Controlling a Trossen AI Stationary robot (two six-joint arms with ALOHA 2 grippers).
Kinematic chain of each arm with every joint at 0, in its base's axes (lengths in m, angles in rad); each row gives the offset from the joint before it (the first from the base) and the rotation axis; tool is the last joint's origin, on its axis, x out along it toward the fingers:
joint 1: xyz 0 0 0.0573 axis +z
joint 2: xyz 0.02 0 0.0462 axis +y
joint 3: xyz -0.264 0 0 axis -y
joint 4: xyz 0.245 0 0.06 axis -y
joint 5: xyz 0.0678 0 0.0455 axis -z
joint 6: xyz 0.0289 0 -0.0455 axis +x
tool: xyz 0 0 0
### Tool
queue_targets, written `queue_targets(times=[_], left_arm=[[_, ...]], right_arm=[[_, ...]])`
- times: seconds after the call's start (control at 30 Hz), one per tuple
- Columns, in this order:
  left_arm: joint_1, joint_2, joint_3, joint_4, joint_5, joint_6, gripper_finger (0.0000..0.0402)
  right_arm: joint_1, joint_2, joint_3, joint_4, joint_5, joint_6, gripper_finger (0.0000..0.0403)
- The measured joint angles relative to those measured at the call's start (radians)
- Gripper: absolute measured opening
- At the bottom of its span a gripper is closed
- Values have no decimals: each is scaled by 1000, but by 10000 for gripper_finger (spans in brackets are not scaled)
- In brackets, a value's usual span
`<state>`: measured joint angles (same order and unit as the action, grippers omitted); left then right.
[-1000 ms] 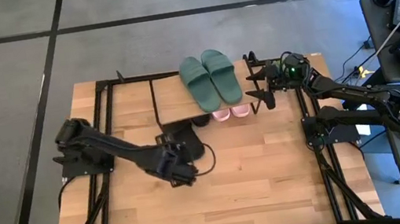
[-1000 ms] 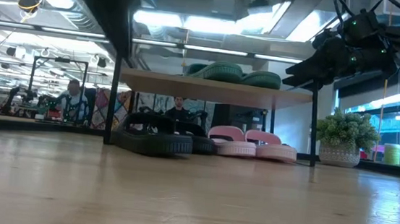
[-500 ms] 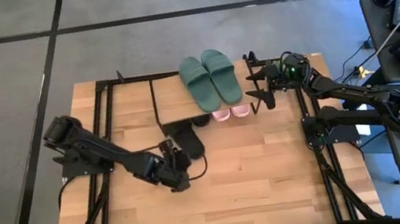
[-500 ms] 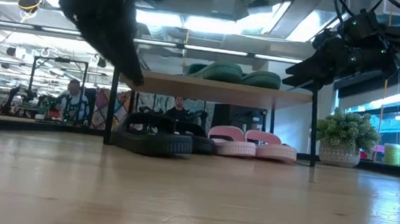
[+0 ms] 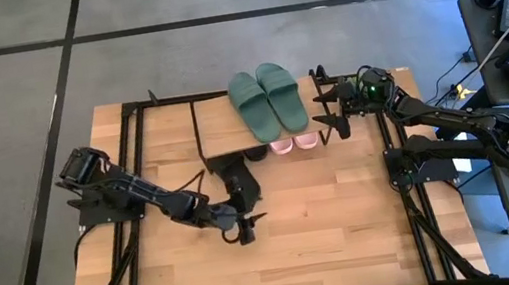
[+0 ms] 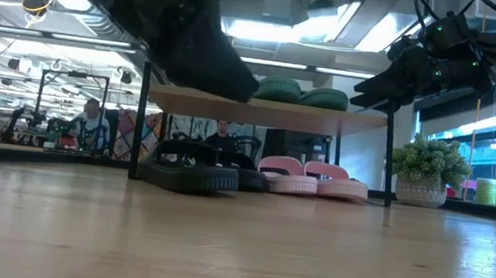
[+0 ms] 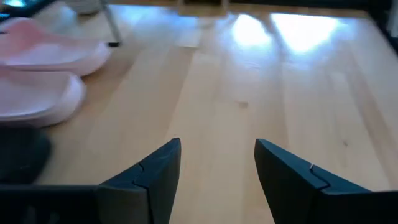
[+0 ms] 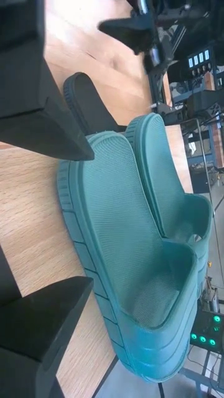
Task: Pick and place slides into the shelf
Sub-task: Put the black slide under the shelf
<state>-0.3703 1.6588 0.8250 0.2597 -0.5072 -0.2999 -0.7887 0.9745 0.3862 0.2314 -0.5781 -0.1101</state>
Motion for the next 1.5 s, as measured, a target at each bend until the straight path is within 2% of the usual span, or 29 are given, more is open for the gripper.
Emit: queue_targets(times=[0.13, 0.43, 0.7, 1.2, 1.5], left_arm=[[19, 48, 1, 66, 71, 22, 198], [35, 170, 1, 70, 72, -22, 198], [34, 182, 1, 64, 80, -48, 198], [40, 181, 3, -167, 67, -248, 198], [41, 178, 5, -255, -33, -297, 198]], right_arm=[[0, 0, 0, 0, 0, 0, 320], [0, 0, 0, 1, 0, 0, 320], [0, 0, 0, 3, 0, 6, 320], [0, -1, 0, 4, 0, 24, 320], [1, -1, -1, 11, 0, 25, 320]])
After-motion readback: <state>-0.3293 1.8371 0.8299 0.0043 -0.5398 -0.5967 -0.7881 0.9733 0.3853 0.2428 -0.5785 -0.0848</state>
